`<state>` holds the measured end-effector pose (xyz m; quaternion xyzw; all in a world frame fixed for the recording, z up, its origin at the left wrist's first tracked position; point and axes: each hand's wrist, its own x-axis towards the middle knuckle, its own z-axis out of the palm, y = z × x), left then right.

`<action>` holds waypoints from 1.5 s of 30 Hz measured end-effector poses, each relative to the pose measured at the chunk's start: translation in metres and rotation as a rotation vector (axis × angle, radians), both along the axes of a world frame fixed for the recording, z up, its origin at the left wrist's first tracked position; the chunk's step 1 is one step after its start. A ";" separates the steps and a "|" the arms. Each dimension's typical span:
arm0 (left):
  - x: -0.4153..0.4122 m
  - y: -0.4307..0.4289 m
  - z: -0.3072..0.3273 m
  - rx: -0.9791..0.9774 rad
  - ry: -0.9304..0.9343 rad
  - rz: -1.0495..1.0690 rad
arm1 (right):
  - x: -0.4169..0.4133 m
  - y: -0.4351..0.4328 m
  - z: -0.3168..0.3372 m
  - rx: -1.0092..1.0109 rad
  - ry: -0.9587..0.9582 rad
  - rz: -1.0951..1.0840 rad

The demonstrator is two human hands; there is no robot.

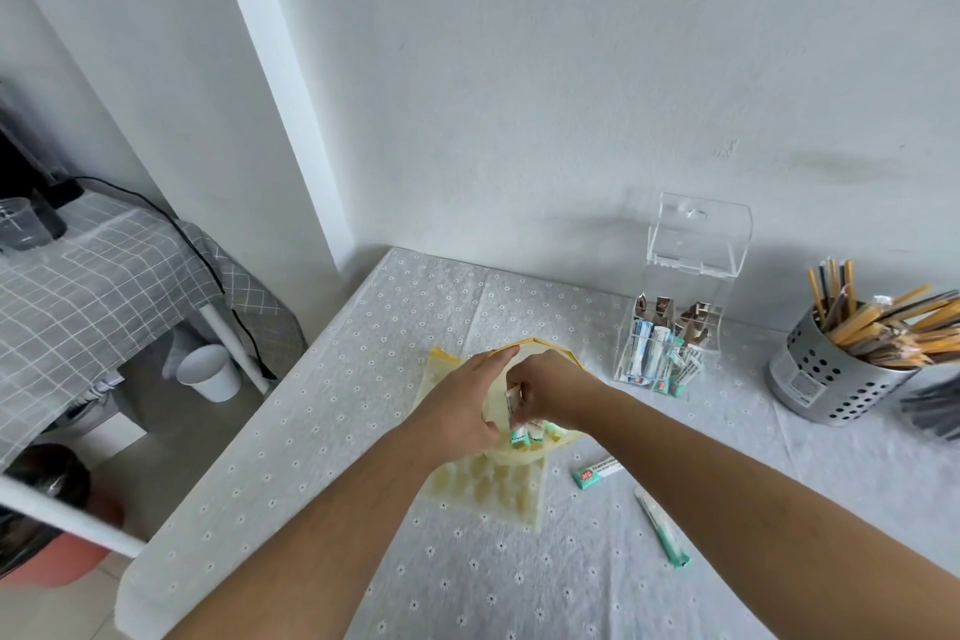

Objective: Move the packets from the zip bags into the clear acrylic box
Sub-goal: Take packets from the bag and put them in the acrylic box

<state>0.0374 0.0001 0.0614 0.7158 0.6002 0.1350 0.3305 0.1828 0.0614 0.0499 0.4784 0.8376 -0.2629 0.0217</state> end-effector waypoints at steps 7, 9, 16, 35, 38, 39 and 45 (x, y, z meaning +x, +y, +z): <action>0.005 0.009 0.009 0.001 0.022 -0.005 | 0.016 -0.002 0.029 0.002 0.103 -0.081; 0.007 0.014 0.014 0.005 0.028 -0.023 | 0.026 -0.001 0.036 0.003 0.138 -0.132; 0.024 0.031 0.028 -0.005 0.074 -0.085 | 0.086 0.004 0.075 0.009 0.370 -0.396; 0.037 0.054 0.016 -0.001 0.075 -0.086 | 0.189 0.085 0.028 0.099 0.013 -0.643; 0.036 0.056 0.014 -0.005 0.062 -0.082 | 0.190 0.090 0.019 0.046 -0.041 -0.665; 0.036 0.057 0.013 -0.008 0.061 -0.082 | 0.191 0.092 0.017 0.035 -0.064 -0.669; 0.036 0.060 0.009 -0.026 0.044 -0.058 | 0.195 0.099 0.011 0.029 -0.104 -0.691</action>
